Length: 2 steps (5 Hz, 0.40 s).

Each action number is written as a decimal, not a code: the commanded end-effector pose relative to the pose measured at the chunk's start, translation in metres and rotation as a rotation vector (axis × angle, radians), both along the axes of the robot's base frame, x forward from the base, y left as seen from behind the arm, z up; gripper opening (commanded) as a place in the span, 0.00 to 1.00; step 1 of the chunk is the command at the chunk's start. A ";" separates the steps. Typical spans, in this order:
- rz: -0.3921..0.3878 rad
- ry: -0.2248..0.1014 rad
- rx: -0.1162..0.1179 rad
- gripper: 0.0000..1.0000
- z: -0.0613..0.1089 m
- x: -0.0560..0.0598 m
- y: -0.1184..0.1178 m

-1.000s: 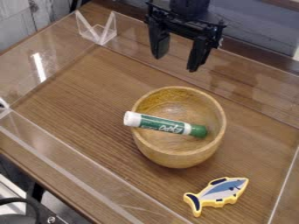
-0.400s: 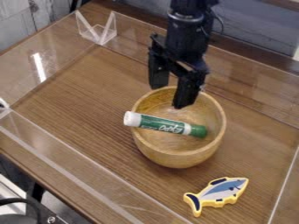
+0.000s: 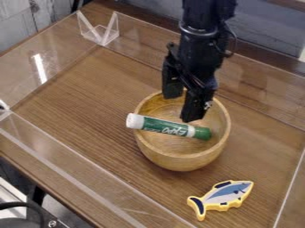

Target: Remove the green marker from inside the brown bowl and put it on the table

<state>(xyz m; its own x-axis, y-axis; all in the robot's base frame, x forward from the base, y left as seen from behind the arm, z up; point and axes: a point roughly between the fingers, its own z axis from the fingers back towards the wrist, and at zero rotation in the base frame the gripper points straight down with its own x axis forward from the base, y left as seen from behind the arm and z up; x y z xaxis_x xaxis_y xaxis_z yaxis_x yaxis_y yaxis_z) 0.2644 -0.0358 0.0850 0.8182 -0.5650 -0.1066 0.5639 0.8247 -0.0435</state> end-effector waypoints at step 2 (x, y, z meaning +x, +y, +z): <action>-0.061 -0.074 -0.016 1.00 0.002 0.003 -0.007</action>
<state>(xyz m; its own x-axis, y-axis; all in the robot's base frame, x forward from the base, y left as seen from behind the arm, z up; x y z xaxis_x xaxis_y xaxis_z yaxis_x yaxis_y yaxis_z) 0.2633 -0.0398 0.0751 0.7918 -0.6058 -0.0780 0.6050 0.7954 -0.0361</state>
